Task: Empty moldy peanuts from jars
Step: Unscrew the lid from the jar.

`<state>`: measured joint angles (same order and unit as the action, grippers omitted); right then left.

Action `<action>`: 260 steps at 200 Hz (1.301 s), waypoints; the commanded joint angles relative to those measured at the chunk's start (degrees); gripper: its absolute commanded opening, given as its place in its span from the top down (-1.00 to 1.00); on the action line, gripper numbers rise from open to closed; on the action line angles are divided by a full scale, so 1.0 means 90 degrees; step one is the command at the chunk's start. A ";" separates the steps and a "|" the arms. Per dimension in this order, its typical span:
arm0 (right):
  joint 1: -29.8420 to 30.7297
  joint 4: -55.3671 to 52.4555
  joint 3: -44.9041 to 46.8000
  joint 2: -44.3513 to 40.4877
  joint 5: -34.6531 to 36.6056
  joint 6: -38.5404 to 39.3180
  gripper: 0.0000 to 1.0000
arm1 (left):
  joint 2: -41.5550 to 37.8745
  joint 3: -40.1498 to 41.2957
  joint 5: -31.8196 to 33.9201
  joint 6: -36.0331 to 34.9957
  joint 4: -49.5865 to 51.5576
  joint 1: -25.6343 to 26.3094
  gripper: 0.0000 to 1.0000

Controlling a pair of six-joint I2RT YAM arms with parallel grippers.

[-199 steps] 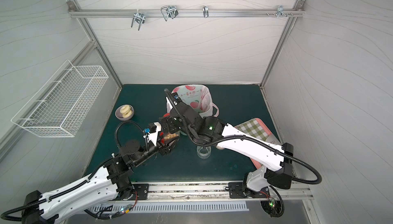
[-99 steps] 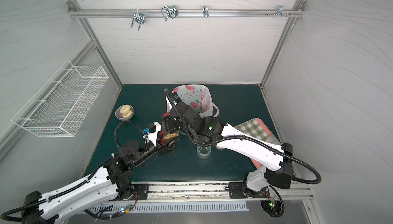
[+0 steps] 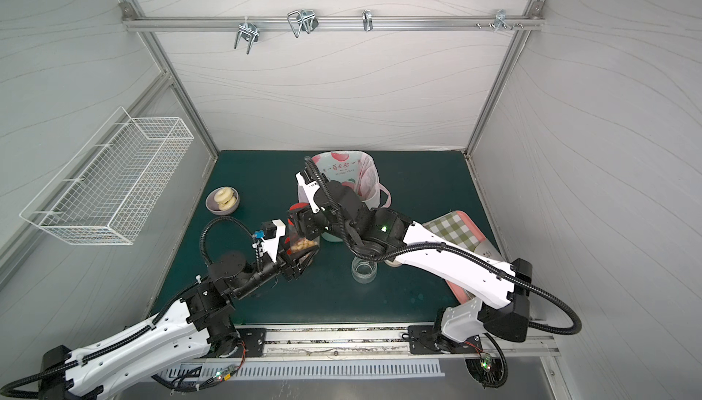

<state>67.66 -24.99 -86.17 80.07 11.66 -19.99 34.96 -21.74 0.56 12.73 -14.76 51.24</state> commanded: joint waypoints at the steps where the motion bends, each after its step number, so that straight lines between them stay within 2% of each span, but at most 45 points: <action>1: -0.0111 0.0361 0.0176 -0.0200 -0.1450 0.0106 -0.02 | -0.0086 -0.0309 -0.0397 0.0089 -0.0518 -0.0030 0.31; 66: -0.0584 0.0874 0.0588 -0.0653 -0.3645 0.0250 0.08 | -0.0032 -0.0292 -0.0710 0.0079 -0.0707 -0.0029 0.32; 126: -0.0975 0.1171 0.0877 -0.1052 -0.4868 0.0348 0.09 | -0.0111 -0.0418 -0.1378 0.0070 -0.0683 -0.0029 0.31; 188: -0.1549 0.1857 0.1091 -0.1033 -0.6792 0.0013 0.15 | -0.0027 -0.0471 -0.1687 0.0080 -0.0762 -0.0030 0.32; 218: -0.1665 0.1825 0.1050 -0.0971 -0.6946 -0.0006 0.16 | -0.0045 -0.0486 -0.1722 0.0070 -0.0733 -0.0030 0.32; 260: -0.1828 0.1723 0.1068 -0.1095 -0.6672 0.0015 0.16 | -0.0065 -0.0476 -0.1693 0.0060 -0.0703 -0.0030 0.32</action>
<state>51.13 -9.47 -76.53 71.77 -43.59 -18.68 34.24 -23.55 -17.37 12.82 -19.25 51.51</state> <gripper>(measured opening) 0.661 0.732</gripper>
